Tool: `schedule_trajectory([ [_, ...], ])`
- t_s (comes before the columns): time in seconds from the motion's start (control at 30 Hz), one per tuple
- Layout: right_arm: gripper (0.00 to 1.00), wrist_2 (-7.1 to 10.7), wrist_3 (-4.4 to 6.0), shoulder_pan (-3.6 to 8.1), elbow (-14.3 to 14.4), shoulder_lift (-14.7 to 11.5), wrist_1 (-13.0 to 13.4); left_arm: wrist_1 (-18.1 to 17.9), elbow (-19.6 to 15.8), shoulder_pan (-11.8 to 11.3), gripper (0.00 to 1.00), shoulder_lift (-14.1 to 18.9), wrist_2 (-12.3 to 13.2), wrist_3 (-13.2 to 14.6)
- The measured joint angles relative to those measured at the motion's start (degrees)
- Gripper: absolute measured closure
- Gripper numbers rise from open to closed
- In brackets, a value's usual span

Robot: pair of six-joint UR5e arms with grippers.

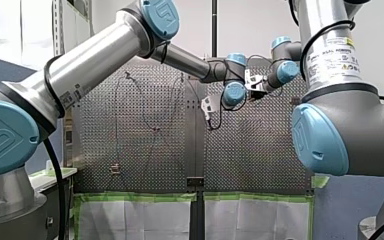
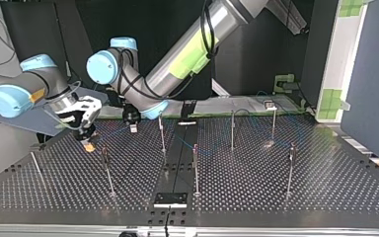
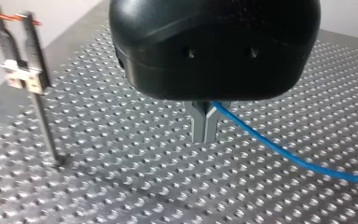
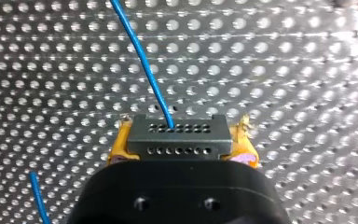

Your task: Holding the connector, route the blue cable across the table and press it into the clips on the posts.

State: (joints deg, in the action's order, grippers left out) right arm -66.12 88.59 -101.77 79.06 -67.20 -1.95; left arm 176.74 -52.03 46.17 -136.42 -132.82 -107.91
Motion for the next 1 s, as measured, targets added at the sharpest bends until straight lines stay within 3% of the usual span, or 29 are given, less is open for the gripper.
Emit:
schedule_trajectory([
  [0.4, 1.0, 1.91, 2.72, 0.44, -2.03, -4.62, -1.74, -1.57, 0.19, -0.32, 1.0, 2.13, 1.02, 0.37],
  [1.0, 1.0, 1.95, 2.93, 0.19, -2.63, -7.22, -3.72, -2.72, 0.7, -0.55, 1.0, 5.23, 1.76, -0.08],
])
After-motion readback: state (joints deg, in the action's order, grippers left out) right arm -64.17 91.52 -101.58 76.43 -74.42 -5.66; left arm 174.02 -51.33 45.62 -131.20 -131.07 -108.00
